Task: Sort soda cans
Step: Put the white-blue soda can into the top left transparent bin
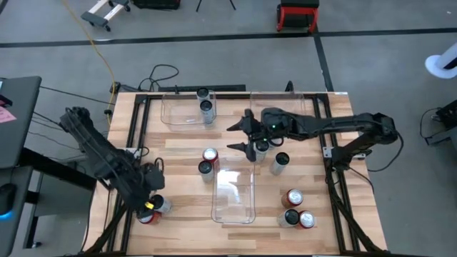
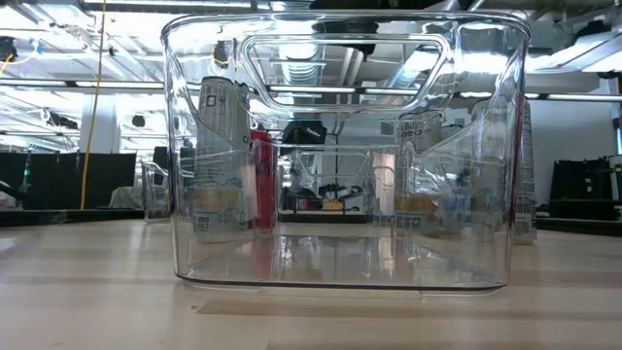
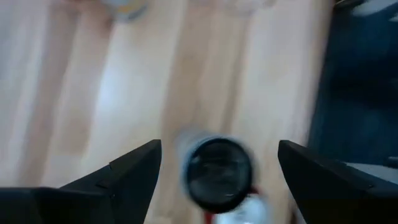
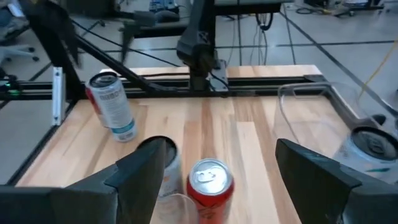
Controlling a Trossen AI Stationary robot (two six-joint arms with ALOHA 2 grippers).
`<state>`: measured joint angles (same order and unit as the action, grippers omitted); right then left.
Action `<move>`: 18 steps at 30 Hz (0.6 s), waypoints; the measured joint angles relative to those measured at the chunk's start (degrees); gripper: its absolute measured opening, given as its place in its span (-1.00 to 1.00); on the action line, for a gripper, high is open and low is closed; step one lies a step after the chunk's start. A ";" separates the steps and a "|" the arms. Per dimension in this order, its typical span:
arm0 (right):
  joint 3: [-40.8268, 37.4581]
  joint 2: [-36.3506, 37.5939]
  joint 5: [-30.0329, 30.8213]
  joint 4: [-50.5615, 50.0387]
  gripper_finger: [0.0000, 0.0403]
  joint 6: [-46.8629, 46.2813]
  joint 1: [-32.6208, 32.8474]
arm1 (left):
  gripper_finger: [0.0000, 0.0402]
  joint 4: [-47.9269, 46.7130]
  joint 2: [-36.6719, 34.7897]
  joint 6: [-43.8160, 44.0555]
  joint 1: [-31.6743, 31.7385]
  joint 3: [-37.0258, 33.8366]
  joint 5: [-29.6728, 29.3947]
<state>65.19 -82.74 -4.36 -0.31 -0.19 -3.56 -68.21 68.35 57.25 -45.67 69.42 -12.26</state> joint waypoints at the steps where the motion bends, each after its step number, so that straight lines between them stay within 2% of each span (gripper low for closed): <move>1: 0.00 0.02 0.00 -0.01 0.60 0.01 0.31 | 0.57 -1.70 1.19 1.12 -0.41 0.03 -0.25; 6: 0.00 0.02 -0.02 -0.11 0.60 0.03 1.41 | 0.57 -3.36 4.44 4.46 -1.60 0.03 0.35; 18: 0.02 0.02 -0.02 -0.77 0.60 0.35 1.56 | 0.57 1.30 3.90 10.91 -2.06 0.05 1.80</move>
<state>65.21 -82.72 -4.38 -1.08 0.15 -2.00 -66.91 72.25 68.16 -47.72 69.47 -10.46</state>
